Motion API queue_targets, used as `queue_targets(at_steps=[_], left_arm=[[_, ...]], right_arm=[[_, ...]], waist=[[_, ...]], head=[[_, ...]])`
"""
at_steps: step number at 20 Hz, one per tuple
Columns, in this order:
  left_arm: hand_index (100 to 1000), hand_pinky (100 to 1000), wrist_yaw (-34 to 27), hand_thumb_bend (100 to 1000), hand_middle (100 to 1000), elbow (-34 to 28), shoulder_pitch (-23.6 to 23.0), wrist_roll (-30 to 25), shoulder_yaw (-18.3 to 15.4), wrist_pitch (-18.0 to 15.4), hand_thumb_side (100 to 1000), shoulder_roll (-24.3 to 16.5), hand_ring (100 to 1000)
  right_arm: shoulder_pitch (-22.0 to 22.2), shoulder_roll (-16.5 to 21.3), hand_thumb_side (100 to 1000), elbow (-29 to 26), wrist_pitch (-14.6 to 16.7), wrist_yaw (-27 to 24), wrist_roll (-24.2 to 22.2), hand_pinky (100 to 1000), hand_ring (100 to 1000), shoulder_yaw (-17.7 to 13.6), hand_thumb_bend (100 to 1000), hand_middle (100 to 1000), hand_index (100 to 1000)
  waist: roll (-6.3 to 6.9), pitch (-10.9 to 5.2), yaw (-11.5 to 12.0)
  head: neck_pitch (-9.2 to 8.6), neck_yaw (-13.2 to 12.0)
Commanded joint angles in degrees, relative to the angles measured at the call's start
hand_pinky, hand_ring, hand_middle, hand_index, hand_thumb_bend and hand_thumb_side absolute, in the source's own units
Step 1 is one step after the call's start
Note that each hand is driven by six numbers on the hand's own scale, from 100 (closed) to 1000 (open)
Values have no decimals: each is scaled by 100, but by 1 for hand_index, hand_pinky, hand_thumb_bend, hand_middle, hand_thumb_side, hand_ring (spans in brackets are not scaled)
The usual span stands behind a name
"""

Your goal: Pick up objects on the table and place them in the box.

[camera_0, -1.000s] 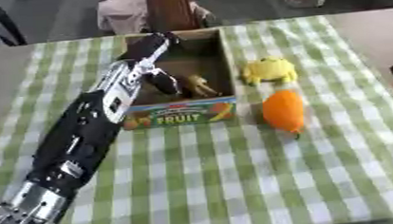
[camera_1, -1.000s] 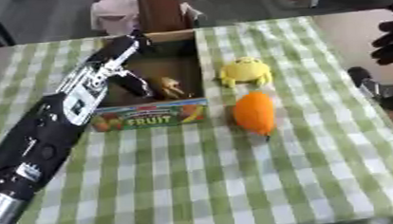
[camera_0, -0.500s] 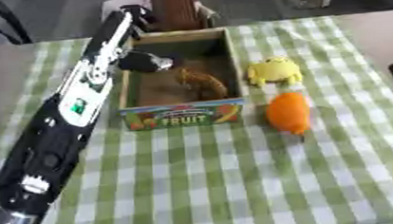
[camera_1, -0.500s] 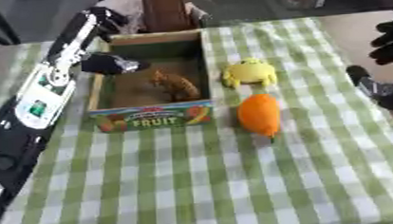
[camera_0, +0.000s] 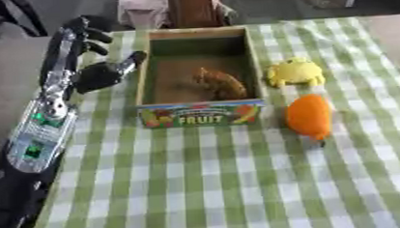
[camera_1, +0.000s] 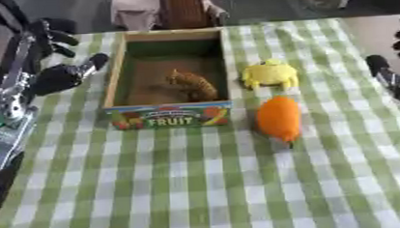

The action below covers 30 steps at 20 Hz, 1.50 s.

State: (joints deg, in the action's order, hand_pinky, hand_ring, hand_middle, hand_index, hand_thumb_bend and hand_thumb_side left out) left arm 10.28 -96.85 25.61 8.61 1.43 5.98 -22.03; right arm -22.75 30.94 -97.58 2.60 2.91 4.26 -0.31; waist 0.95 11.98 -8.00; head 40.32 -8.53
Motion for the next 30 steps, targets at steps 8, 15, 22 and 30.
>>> queue_targets(at_steps=[8,15,22,30], left_arm=[[702,558,-162,668,612,-442,-333,103,-215,-33,181,78,623],[702,557,-170,671,610,-456,-469,28,-212,-24,187,133,621],[703,557,-154,670,609,-437,-509,-54,-174,-14,190,197,620],[704,557,-128,669,610,-447,-502,-122,-143,-5,191,235,620]], right_arm=[[-129,144,100,-93,-52,121,-25,624,637,39,405,614,764],[-246,298,100,63,-140,515,-313,628,645,235,418,622,788],[-651,609,100,450,-93,990,-943,649,681,729,443,668,814],[-1049,559,100,1055,30,1334,-1502,665,708,1207,471,706,826]], waist=[[-11,-85,50],[-18,-98,79],[-14,-109,138],[-3,-98,199]], head=[[174,-25],[233,42],[243,124],[222,186]])
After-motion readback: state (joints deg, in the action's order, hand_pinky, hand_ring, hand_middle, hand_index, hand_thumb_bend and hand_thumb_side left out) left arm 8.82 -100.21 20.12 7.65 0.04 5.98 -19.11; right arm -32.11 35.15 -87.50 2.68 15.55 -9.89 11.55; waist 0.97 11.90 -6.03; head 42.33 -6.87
